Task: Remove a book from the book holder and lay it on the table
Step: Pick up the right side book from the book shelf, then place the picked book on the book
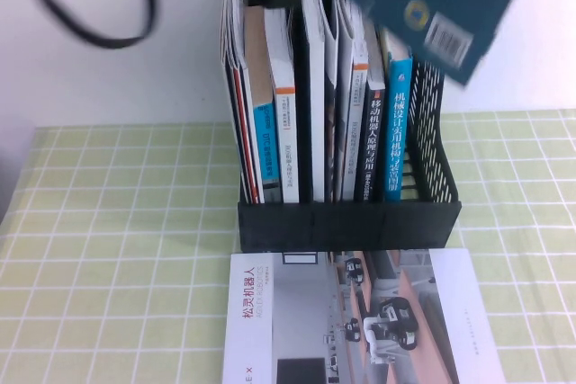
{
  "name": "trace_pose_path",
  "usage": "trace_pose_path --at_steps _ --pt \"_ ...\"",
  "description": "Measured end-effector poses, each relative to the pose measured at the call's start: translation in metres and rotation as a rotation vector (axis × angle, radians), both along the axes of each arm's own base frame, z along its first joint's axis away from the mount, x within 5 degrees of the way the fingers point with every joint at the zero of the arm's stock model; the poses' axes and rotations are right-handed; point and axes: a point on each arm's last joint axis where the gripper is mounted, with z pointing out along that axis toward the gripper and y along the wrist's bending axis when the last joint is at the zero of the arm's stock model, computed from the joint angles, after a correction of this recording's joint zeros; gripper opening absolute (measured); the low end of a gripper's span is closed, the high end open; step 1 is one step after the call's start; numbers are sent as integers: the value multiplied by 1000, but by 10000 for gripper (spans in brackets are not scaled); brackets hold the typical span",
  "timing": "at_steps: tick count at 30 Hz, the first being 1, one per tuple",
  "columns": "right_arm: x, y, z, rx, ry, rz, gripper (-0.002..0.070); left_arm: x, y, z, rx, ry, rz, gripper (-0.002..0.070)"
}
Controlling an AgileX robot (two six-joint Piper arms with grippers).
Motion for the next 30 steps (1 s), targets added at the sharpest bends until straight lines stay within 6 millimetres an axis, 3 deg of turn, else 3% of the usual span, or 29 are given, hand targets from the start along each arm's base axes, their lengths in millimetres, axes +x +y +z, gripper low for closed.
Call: trace_pose_path --at_steps 4,9,13,17,21,26,30 --pt "-31 9 -9 -152 93 258 133 -40 30 23 67 -37 102 -3" --pt "-43 14 -41 -439 223 463 133 -85 65 39 126 -55 224 -3" --pt "-44 13 -56 -564 311 502 133 -114 83 44 141 -44 274 -3" --pt "-41 19 -73 -756 367 395 133 -128 91 43 125 10 301 -3" --pt "-40 43 -93 -967 351 298 133 -131 95 27 107 94 336 -3" --pt "-41 89 -120 -1147 288 182 133 -128 93 -20 105 250 371 -2" --pt "-40 128 -159 -1305 277 115 133 -127 94 -57 95 317 400 -3"
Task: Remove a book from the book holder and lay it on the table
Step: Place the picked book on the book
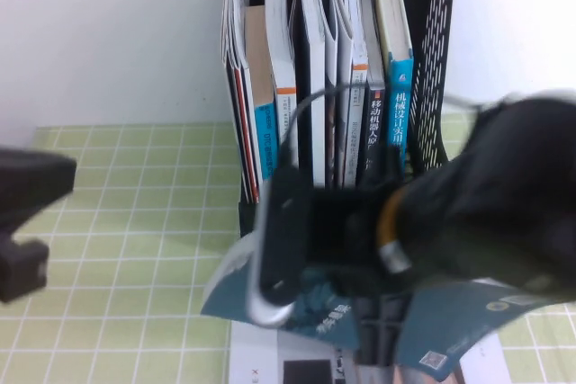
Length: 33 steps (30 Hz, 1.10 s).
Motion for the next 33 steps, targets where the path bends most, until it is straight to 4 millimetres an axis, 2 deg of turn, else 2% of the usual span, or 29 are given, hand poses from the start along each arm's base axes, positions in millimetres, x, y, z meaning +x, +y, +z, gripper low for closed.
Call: trace_pose_path --at_steps 3,6,9,13,19,24,29,31,33 --pt "2 23 -27 -74 -48 1 133 -4 2 -18 -11 22 17 -3" --pt "-2 39 -45 -140 -128 12 132 -9 6 -26 -6 19 23 -2" --pt "-10 54 -55 -180 -213 32 132 -10 6 -29 2 22 25 -3" --pt "-21 65 -66 -215 -228 55 132 -9 7 -29 3 12 28 -2" --pt "-39 74 -63 -345 -415 147 132 -8 7 -26 -1 -17 34 -2" --pt "-35 70 -53 -448 -565 134 133 -9 8 -25 -4 -30 36 -3" --pt "-35 66 -52 -444 -546 68 132 -9 8 -25 -2 -26 36 -2" --pt "-40 67 -59 -389 -442 52 132 -10 8 -27 5 -14 35 -2" --pt "-49 67 -74 -344 -298 51 132 -10 8 -28 14 4 33 -3"
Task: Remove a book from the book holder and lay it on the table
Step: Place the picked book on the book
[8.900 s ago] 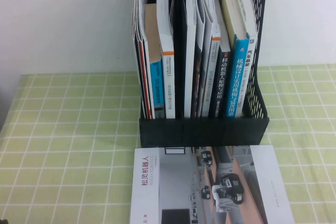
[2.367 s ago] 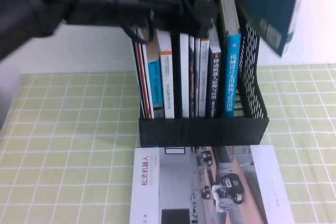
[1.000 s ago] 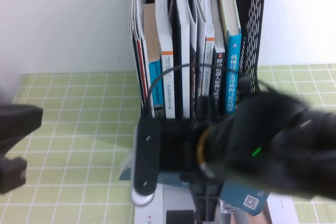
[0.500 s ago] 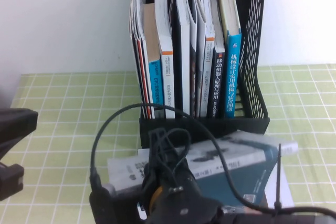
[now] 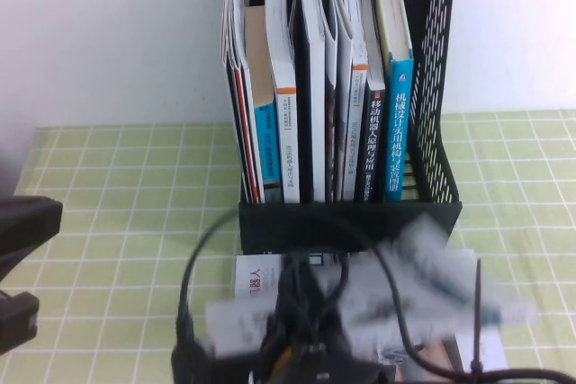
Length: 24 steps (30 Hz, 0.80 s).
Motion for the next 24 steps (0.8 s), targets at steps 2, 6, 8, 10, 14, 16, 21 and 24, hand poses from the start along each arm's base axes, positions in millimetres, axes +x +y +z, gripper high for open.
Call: trace_pose_path --at_steps 2,6,8,10,14,16,21,24 --pt "-7 2 -18 26 102 8 132 -1 0 -1 2 10 -2 -3" --pt "-18 2 -63 33 237 -39 132 -2 0 -3 2 36 -7 -3" --pt "-19 1 -80 7 253 -59 133 -3 -1 -3 -3 49 -12 -2" --pt "-19 1 -88 -8 251 -65 133 -3 -1 -3 -6 55 -14 -3" --pt "-11 2 -90 17 195 -90 133 -4 -2 -4 -12 58 -20 -3" --pt "2 -1 -90 49 152 -127 133 -4 -2 -4 -13 60 -21 -3" --pt "34 -10 -89 123 107 -222 132 -4 -2 -4 -15 64 -23 -2" --pt "39 -13 -89 145 107 -258 132 -4 -2 -4 -15 65 -23 -3"
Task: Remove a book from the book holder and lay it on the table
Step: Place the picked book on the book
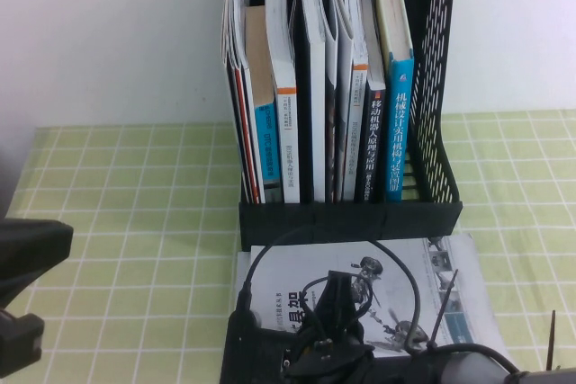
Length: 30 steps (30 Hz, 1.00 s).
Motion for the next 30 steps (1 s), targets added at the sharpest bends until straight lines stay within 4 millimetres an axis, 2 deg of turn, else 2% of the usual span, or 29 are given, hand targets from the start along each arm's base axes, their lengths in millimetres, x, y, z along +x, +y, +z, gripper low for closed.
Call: trace_pose_path --at_steps 2,4,6,8,10,12,15,18,20,22,24,27,28,30 --pt "0 0 0 5 1 -5 132 0 0 -1 2 4 0 -3" --pt "0 0 0 14 2 -10 162 0 0 -1 -1 7 -2 -3" --pt "0 0 0 25 3 -23 243 0 0 -1 -3 8 -2 -3" --pt "-1 0 -1 26 6 -26 363 0 -1 -1 -12 4 -5 -3" --pt "-5 1 1 36 25 -28 453 0 -2 1 -25 -10 -11 -3" --pt "-16 2 6 42 82 -14 503 1 -3 3 -36 -33 -19 -3" --pt "-42 2 22 60 264 52 529 2 -5 6 -56 -64 -28 -3" --pt "-65 2 57 137 447 164 533 3 -5 6 -62 -75 -32 -3" --pt "-74 2 87 229 500 229 519 3 -6 4 -72 -78 -30 -3" --pt "-76 -2 122 316 457 294 472 6 -7 -1 -85 -82 -28 -3" --pt "-72 -13 159 382 333 325 365 9 -9 -9 -119 -89 -20 -3" --pt "-62 -39 197 405 115 273 132 10 -11 -22 -197 -115 -4 -3" --pt "-59 -49 207 406 57 236 85 10 -11 -27 -218 -129 1 -3" --pt "-54 -68 222 435 -7 166 39 7 -9 -40 -236 -158 7 -3"
